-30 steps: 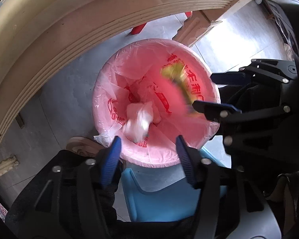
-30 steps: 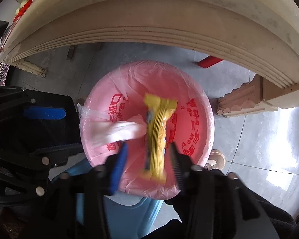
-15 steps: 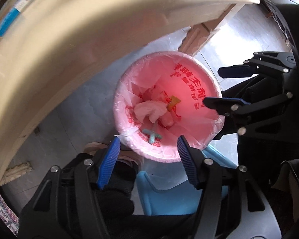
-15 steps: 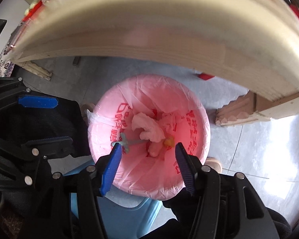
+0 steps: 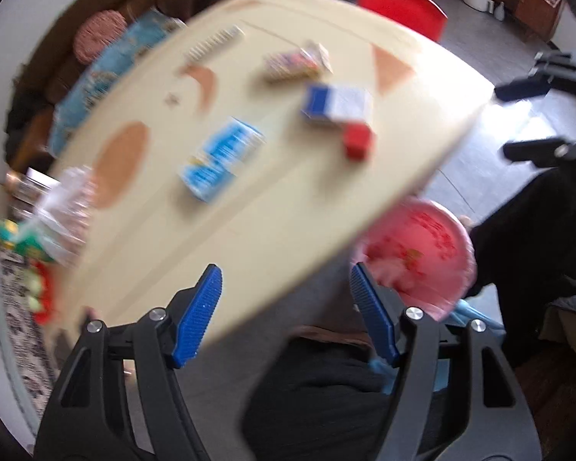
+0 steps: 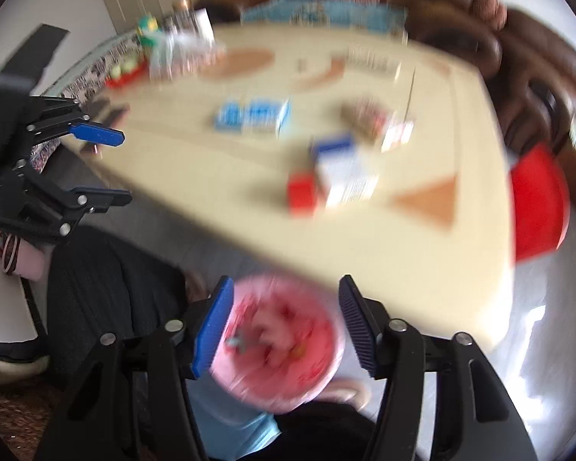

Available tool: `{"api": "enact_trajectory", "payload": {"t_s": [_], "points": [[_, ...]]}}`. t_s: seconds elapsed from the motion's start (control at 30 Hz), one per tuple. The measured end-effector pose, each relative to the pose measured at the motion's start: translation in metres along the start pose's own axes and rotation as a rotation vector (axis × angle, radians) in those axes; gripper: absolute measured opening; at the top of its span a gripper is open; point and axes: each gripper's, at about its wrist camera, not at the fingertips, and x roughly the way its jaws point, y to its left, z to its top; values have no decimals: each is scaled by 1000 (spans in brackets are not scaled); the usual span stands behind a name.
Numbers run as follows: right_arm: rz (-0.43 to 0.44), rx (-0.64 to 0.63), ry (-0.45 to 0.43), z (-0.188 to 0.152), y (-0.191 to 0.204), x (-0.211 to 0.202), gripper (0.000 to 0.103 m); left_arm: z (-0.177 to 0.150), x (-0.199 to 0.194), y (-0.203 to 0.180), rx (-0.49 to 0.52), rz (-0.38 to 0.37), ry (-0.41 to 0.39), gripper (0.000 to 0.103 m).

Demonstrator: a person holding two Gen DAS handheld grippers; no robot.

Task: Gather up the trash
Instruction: 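Move both tools back up over the table toward the boxes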

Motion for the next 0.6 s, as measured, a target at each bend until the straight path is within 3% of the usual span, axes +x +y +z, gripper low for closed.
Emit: {"api": "enact_trajectory", "payload": {"t_s": [0.13,0.27,0.6], "points": [[-33,-25,-57,33,-16,-31,67,22,-22,24,10,11,-34,73],[-1,-14,-65,61,-35,-39,67,37,-20,32,64,16,-20,73],[11,-54,-9,126,-69,1,68,71,31,38,223,-11,27,73]]}}
